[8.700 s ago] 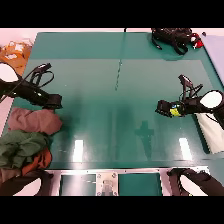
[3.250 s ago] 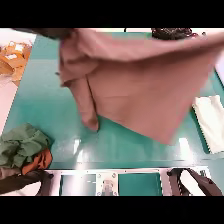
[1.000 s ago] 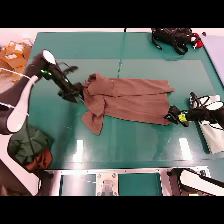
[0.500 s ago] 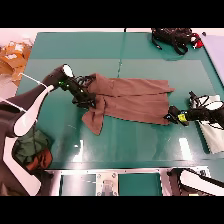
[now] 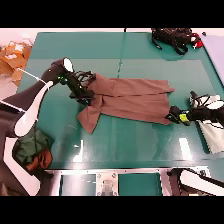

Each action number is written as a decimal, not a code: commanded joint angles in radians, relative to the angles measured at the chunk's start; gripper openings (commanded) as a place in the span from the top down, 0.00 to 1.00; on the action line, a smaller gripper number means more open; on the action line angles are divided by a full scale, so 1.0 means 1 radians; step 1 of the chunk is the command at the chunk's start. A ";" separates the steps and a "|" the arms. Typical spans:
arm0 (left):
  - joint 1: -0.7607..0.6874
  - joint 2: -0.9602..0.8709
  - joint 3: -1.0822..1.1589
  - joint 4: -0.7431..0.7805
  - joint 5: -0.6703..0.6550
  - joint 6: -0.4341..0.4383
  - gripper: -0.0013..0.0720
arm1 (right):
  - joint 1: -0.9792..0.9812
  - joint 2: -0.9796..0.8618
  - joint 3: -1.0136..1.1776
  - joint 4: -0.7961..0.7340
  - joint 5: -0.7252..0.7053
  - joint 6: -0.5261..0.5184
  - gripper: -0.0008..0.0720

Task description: Fold the shirts.

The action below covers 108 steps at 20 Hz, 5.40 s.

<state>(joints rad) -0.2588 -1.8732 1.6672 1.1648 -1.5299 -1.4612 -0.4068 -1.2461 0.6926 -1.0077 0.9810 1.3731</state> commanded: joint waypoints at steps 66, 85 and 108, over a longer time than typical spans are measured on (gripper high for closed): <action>0.376 0.469 -0.263 -0.478 0.412 0.381 0.94 | -0.015 0.127 0.200 0.380 -0.258 -0.203 0.97; 0.376 0.090 -0.056 -0.686 0.793 0.521 0.94 | 0.054 -0.631 0.944 0.603 -0.185 -0.196 0.96; 0.376 0.003 -0.089 -0.281 0.317 0.278 0.94 | 0.006 -0.669 0.869 0.176 0.133 -0.019 0.96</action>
<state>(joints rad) 0.1173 -1.8687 1.5787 0.8593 -1.1648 -1.1503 -0.4042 -1.9110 1.5631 -0.8276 1.1183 1.3521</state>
